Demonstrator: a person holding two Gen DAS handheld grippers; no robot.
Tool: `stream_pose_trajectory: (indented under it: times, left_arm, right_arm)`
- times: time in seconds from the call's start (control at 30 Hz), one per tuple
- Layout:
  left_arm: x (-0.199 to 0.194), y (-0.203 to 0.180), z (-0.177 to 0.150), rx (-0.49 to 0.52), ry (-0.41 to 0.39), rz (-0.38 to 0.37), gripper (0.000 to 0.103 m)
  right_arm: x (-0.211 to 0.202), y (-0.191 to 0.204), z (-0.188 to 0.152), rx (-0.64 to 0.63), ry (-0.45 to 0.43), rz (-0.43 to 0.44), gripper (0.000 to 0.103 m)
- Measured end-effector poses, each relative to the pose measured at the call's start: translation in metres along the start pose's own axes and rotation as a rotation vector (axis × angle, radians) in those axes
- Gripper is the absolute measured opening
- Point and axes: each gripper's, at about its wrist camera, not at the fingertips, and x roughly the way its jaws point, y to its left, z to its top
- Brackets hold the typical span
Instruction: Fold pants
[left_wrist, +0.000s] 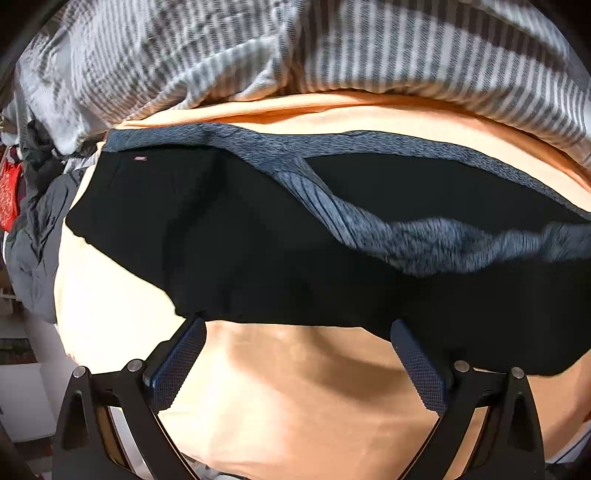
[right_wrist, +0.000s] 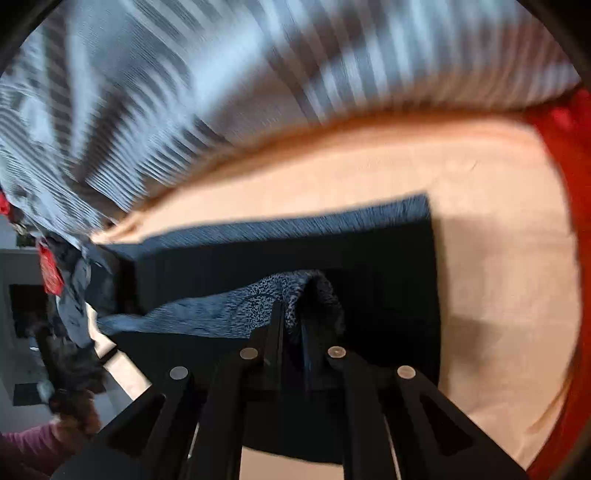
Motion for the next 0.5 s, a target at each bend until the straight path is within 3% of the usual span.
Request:
stream_pose_trajectory:
  times: [0.13, 0.23, 0.37, 0.5]
  left_arm:
    - [-0.006, -0.016, 0.016, 0.019, -0.028, -0.032, 0.101]
    - [-0.015, -0.03, 0.035, 0.024, -0.073, -0.066, 0.101]
    - [-0.007, -0.05, 0.053, 0.049, -0.093, -0.073, 0.101]
    - [0.015, -0.062, 0.059, 0.078, -0.06, -0.049, 0.101]
  right_arm:
    - [-0.045, 0.005, 0.008, 0.034, -0.119, 0.0, 0.008]
    - [-0.056, -0.005, 0.025, 0.065, -0.151, -0.015, 0.008]
    - [-0.027, -0.028, 0.038, 0.11, -0.086, -0.048, 0.008]
    - [0.006, -0.049, 0.044, 0.13, -0.06, -0.143, 0.011]
